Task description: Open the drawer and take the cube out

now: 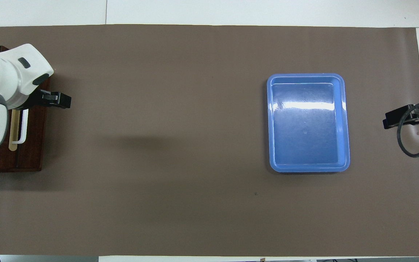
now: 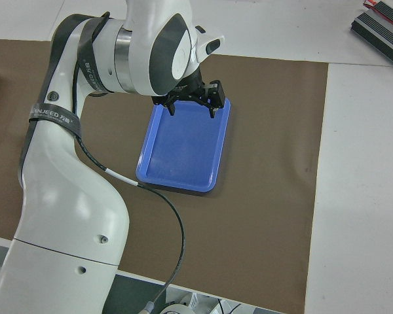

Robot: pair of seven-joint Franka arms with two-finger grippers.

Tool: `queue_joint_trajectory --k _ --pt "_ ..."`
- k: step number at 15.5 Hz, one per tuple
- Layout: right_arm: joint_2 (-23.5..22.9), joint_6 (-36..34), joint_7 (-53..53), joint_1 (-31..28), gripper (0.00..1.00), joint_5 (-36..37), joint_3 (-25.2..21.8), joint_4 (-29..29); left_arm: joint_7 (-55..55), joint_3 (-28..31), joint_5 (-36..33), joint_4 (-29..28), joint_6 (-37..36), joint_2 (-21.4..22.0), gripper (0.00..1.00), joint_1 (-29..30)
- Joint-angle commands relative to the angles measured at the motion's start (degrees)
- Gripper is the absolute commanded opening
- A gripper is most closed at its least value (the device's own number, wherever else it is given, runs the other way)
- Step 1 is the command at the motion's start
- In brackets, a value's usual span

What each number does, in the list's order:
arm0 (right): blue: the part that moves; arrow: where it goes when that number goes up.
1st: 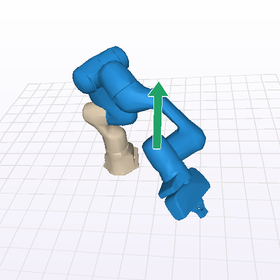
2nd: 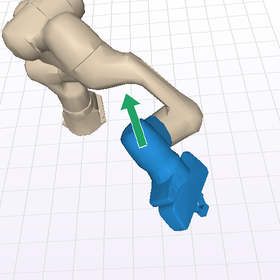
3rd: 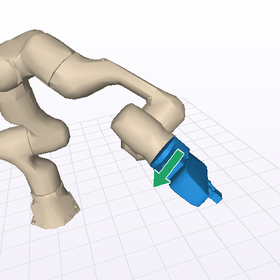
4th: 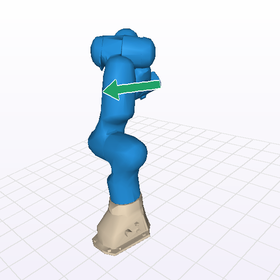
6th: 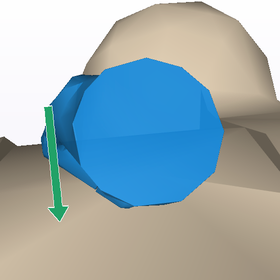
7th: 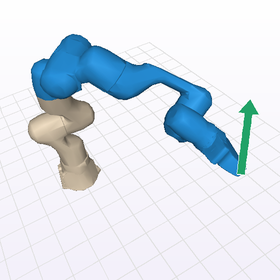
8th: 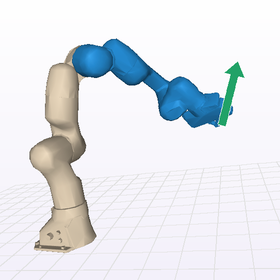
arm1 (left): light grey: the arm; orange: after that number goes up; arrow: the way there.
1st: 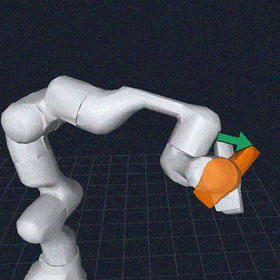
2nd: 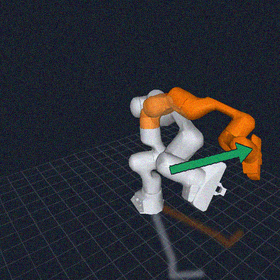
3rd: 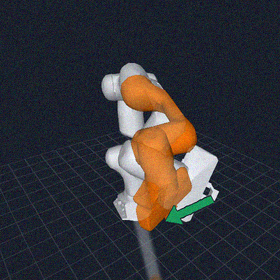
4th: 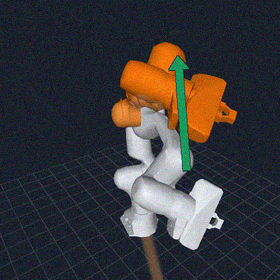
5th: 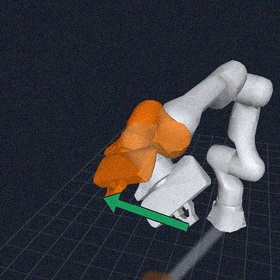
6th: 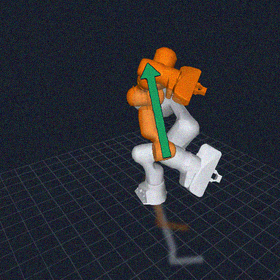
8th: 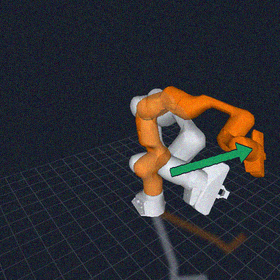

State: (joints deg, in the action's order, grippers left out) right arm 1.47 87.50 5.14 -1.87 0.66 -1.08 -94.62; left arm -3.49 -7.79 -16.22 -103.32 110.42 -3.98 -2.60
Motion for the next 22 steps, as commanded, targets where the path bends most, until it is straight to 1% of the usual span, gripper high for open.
queue_joint_trajectory --k 1,3,5,6,9,13,19,22 --pt "1.08 -0.66 0.58 -0.77 1.0 0.57 0.55 -0.83 0.41 0.49 -8.19 -4.24 9.61 -2.87 1.0 -0.05" --pt "1.08 -0.75 0.49 -0.77 1.0 0.48 0.64 -0.83 0.58 0.5 -9.97 -5.48 13.67 -4.02 1.0 2.14" --pt "1.08 -0.66 0.31 -0.77 1.0 0.48 0.55 -0.92 1.46 0.58 -11.28 -6.8 16.66 -4.11 1.0 3.82" --pt "1.08 -0.49 0.31 -0.77 1.0 0.48 0.55 -1.01 1.81 0.58 -12.43 -6.98 16.76 -4.11 1.0 4.61" --pt "1.16 -0.23 0.58 -0.77 1.0 0.39 0.55 -1.01 1.82 0.58 -12.52 -7.33 17.11 -4.28 1.0 5.49" --pt "1.16 -0.58 0.14 -0.86 1.0 0.31 0.55 -1.01 1.73 0.58 -12.52 -12.68 22.29 -3.76 1.0 7.78" --pt "1.52 0.13 -0.83 -1.47 1.0 0.22 0.38 -1.71 1.73 0.58 -12.44 -13.48 21.95 -3.84 1.0 8.57" --pt "1.69 0.13 -0.74 -0.94 1.0 0.22 0.46 -1.98 0.94 0.41 -12.52 -13.92 22.74 -4.46 1.0 7.26"
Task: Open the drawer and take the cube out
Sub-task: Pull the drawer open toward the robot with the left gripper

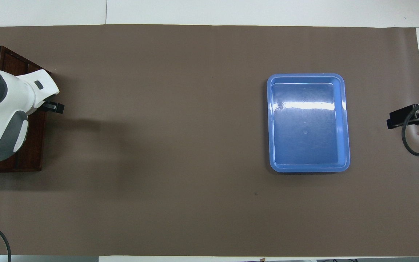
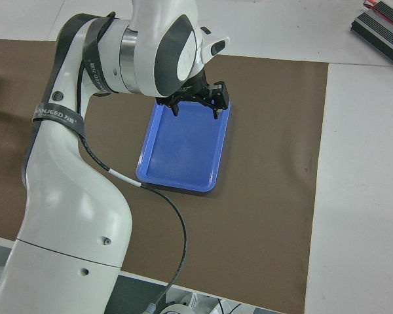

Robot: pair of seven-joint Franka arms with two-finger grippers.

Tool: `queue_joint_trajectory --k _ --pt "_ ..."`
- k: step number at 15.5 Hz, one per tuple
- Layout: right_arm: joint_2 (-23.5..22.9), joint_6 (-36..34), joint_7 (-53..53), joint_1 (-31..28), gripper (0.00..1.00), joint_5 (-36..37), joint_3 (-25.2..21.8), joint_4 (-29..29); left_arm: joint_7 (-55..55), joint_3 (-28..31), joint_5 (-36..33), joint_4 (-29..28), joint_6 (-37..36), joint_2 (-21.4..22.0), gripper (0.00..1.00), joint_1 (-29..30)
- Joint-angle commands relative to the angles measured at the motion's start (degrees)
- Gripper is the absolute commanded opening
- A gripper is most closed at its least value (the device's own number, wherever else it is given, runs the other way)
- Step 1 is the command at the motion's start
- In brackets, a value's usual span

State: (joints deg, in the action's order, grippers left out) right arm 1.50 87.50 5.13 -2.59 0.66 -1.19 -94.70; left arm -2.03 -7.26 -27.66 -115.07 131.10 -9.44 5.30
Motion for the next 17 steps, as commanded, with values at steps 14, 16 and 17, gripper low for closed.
queue_joint_trajectory --k 14,16,17 --pt "1.84 -0.22 -0.56 -0.13 1.0 -0.13 1.01 -2.33 -14.14 -0.21 5.16 0.28 -0.84 -0.05 1.0 -14.35" --pt "1.75 -0.31 -0.38 -0.13 1.0 -0.13 1.01 -2.33 -14.14 -0.12 9.18 6.75 -7.22 -1.18 1.0 -14.27" --pt "1.84 -0.22 -0.38 -0.13 1.0 -0.13 1.01 -2.33 -14.31 -0.12 12.86 12.71 -13.09 -2.93 1.0 -14.35"
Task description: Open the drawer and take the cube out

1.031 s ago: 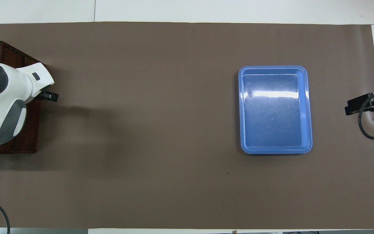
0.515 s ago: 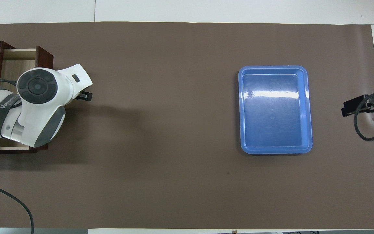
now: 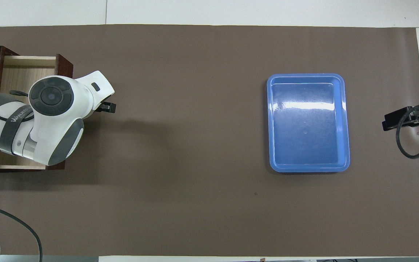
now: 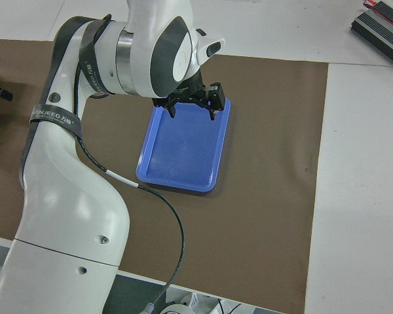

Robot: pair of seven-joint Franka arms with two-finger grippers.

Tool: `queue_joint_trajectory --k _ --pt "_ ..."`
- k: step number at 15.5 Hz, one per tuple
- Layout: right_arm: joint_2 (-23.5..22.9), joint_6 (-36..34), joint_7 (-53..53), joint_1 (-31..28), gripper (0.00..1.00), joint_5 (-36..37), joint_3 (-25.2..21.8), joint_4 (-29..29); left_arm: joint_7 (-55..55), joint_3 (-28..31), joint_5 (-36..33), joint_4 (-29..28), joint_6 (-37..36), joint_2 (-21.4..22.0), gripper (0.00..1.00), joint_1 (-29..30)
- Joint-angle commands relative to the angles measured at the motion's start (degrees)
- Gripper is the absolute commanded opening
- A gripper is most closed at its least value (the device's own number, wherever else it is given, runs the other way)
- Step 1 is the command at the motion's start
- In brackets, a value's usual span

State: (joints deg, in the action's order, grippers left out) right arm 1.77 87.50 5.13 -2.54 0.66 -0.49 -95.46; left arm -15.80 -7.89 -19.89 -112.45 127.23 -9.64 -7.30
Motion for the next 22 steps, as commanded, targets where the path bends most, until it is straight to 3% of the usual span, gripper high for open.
queue_joint_trajectory --k 1,3,7,9,11,16,18,22 --pt "1.48 -0.22 -0.38 -0.27 1.0 -0.13 0.31 -1.57 -1.25 0.59 8.0 16.49 -15.02 -3.88 1.0 -1.58" --pt "1.48 -0.14 -0.38 -0.27 1.0 -0.22 0.31 -1.57 -6.58 0.77 10.66 23.39 -21.21 -5.39 1.0 -0.96" --pt "1.48 -0.22 -0.64 -0.19 1.0 -0.22 0.31 -1.57 -17.4 1.21 13.89 24.21 -22.02 -4.08 1.0 4.47" --pt "1.48 -0.31 -1.17 -0.19 1.0 -0.22 0.31 -1.57 -27.21 1.3 18.47 22.98 -22.29 -3.11 1.0 9.21" --pt "1.48 -0.4 -2.74 -0.19 1.0 -0.22 0.31 -1.57 -36.02 1.3 18.75 19.04 -20.45 -1.36 1.0 11.25" --pt "1.66 -0.84 -9.41 0.08 1.0 -3.55 0.31 -1.92 -41.16 1.48 18.75 13.94 -20.18 1.2 1.0 14.76" --pt "2.27 -1.19 -14.76 0.17 1.0 -4.43 1.18 -3.06 -44.73 1.65 18.75 9.29 -19.31 3.39 1.0 15.12" --pt "3.59 -0.84 -28.65 0.17 1.0 -10.49 3.47 -6.05 -54.33 1.56 18.75 6.29 -17.02 4.45 1.0 17.15"
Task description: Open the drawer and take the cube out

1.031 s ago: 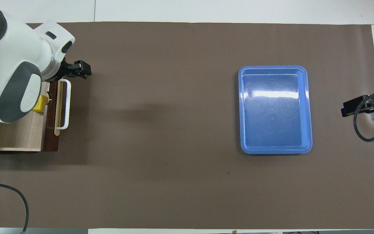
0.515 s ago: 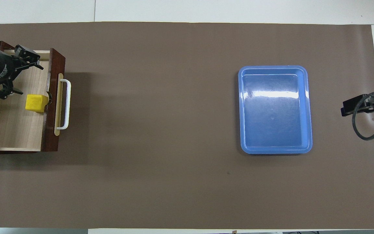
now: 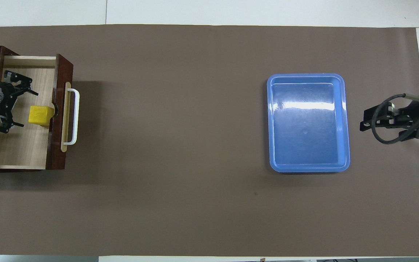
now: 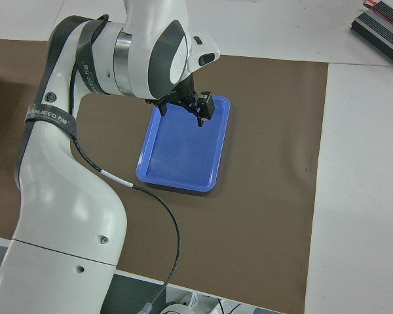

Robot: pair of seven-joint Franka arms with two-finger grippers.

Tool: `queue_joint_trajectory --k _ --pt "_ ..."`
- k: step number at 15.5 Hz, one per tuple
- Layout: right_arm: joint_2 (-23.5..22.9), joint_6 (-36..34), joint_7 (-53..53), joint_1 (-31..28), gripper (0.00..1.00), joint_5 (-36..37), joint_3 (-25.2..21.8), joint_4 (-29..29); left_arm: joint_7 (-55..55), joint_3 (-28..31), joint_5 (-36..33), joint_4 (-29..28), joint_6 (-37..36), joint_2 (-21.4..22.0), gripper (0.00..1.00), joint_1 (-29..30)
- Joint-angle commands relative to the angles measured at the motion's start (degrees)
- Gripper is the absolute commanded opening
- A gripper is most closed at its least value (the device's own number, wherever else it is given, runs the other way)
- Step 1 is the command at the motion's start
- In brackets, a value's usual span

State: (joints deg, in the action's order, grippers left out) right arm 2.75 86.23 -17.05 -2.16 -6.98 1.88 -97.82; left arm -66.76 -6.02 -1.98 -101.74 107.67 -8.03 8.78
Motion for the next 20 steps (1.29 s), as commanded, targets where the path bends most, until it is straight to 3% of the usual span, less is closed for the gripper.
queue_joint_trajectory --k 1,4,8,9,13,14,16,20 --pt "2.78 0.6 -10.16 -0.21 1.0 -4.51 1.97 -4.47 -4.94 -0.31 0.84 -6.09 3.76 3.88 1.0 0.8" --pt "2.87 1.04 -19.48 -0.21 1.0 -8.82 3.3 -5.8 -9.69 -0.31 0.75 -12.07 10.0 5.74 1.0 0.71" --pt "2.7 4.37 -28.8 -0.12 1.0 -13.92 4.79 -8.69 -12.85 -0.39 0.75 -13.58 10.72 6.18 1.0 -0.25" --pt "2.52 5.86 -31.78 -0.12 1.0 -14.98 6.01 -9.48 -14.87 -0.39 0.75 -13.49 10.89 5.83 0.87 -0.25" --pt "0.51 14.03 -44.7 1.53 1.0 -20.86 10.77 -13.26 -17.61 -0.31 0.58 -12.79 11.51 5.48 0.06 -0.17" --pt "-0.2 16.84 -47.87 4.16 1.0 -21.92 10.77 -14.49 -17.53 -0.31 0.23 -11.65 11.25 5.22 0.0 -0.08" --pt "-1.51 21.85 -52.71 7.42 1.0 -24.2 10.77 -16.6 -17.61 -0.31 0.22 -6.84 8.63 3.2 0.0 -0.08" --pt "-4.59 30.9 -58.44 12.78 1.0 -29.74 10.77 -19.15 -17.96 -0.39 0.31 10.28 -4.89 -2.77 0.0 -3.49"
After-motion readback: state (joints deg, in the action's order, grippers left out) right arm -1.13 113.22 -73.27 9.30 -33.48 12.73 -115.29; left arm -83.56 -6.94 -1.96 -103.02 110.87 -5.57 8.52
